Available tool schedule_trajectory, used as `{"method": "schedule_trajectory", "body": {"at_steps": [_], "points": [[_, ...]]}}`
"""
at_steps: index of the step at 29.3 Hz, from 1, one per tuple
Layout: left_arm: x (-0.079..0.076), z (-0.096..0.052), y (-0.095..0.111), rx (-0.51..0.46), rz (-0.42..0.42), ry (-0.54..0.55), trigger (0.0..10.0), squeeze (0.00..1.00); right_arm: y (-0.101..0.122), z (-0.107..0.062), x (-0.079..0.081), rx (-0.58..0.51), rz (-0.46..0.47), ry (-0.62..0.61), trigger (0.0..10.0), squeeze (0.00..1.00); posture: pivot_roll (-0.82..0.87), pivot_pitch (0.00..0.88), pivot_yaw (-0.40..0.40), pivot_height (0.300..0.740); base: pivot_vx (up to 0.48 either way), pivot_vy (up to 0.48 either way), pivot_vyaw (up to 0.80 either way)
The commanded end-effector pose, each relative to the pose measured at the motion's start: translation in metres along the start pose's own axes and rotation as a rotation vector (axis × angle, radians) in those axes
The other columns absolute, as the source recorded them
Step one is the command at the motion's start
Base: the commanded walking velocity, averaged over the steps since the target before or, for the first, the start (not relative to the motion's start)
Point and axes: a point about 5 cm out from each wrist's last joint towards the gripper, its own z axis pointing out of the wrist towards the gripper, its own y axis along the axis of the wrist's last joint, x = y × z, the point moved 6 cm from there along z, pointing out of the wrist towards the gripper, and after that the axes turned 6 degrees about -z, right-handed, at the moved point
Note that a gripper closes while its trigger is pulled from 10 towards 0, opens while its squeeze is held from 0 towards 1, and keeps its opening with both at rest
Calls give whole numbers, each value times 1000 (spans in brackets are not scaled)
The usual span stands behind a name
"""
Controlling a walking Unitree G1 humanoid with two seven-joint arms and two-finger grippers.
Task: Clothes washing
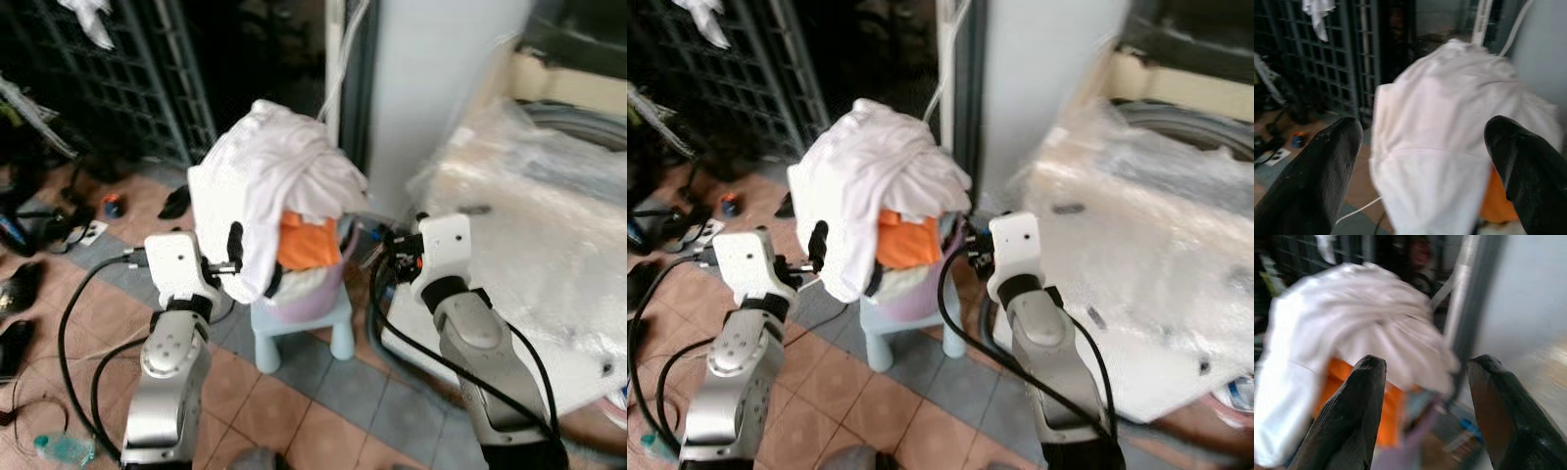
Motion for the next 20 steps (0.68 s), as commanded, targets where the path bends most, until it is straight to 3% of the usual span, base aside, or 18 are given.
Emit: {"method": "schedule_trajectory", "body": {"at_steps": [1, 7, 11, 20], "points": [[2, 1, -1, 2, 0, 5, 10000, 0, 12, 2, 0, -46, -19, 19, 10000, 0, -17, 0, 68, 740, 371, 0, 681], [0, 2, 1, 0, -5, 7, 10000, 0, 9, 4, -10, -37, -43, 17, 10000, 0, -16, 0, 61, 740, 366, 0, 626], [-1, -1, -4, 17, -11, 6, 10000, 0, 6, 6, -10, -30, -53, 32, 10000, 0, -16, 0, 62, 740, 357, 0, 0], [-1, 0, -6, 30, -4, 9, 10000, 0, -15, 9, -11, 43, -80, 34, 10000, 0, -11, 0, 62, 740, 317, 361, 0]]}}
